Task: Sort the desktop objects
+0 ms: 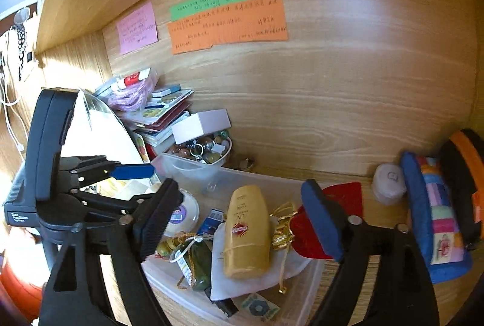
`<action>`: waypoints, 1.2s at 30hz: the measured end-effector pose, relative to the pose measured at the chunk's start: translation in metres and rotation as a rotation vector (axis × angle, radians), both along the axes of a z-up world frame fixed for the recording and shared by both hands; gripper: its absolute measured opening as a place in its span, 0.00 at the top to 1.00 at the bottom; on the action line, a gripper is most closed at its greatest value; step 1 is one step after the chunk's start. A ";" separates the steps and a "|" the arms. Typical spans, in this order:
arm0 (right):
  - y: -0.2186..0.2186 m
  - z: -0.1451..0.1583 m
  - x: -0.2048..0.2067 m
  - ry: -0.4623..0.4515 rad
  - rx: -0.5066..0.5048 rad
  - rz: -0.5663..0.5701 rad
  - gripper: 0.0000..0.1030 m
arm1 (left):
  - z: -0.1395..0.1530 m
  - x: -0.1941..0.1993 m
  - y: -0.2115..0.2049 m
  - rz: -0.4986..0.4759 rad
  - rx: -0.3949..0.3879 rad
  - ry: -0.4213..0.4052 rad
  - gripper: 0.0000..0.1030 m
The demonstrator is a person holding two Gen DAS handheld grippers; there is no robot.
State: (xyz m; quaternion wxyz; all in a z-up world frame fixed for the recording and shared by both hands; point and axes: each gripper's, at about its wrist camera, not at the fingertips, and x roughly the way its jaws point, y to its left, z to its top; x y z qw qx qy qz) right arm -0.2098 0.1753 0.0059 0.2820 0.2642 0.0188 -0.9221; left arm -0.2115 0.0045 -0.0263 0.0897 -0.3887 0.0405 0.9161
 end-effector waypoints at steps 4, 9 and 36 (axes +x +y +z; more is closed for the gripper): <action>-0.001 0.008 0.008 -0.010 0.035 -0.009 0.14 | 0.005 0.014 -0.006 0.030 0.005 -0.004 0.36; -0.002 0.011 0.024 -0.031 0.058 -0.036 0.00 | 0.015 0.037 -0.013 0.074 0.001 0.045 0.09; 0.016 0.038 0.152 0.134 0.058 -0.153 0.00 | 0.067 0.173 -0.007 0.183 0.000 0.294 0.04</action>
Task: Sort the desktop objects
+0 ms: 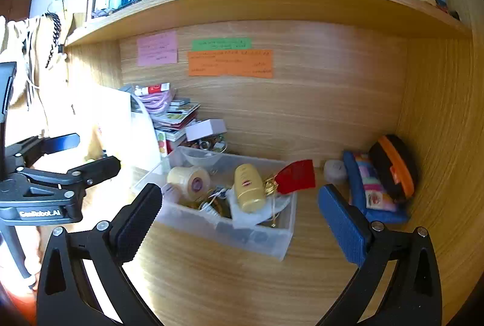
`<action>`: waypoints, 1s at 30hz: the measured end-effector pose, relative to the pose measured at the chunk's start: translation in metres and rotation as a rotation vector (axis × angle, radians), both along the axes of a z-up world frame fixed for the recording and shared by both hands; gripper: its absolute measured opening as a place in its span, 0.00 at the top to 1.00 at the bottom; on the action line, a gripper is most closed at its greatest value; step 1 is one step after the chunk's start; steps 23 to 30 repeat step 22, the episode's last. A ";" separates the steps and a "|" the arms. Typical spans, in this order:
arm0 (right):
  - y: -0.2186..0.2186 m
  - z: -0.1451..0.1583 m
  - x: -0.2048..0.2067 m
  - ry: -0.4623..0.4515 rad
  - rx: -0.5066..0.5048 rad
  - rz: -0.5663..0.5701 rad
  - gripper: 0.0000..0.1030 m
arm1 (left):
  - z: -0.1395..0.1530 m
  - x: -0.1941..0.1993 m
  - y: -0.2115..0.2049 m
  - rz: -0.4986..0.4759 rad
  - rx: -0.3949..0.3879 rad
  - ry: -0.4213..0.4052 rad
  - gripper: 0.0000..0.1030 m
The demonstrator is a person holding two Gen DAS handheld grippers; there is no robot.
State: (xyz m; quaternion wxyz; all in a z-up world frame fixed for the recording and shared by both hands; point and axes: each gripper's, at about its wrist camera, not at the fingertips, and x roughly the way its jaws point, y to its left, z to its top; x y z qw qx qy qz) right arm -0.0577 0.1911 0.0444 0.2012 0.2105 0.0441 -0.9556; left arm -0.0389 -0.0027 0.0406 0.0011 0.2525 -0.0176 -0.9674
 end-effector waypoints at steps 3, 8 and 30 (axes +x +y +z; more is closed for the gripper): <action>0.005 -0.003 0.009 -0.009 -0.013 -0.009 0.00 | -0.001 0.008 0.001 0.001 0.010 0.005 0.03; 0.012 -0.005 0.021 -0.016 -0.028 -0.025 0.00 | -0.006 0.014 0.003 -0.004 0.034 -0.004 0.03; 0.019 -0.018 0.018 -0.068 -0.044 -0.035 0.00 | -0.012 0.017 0.006 -0.001 0.053 0.016 0.03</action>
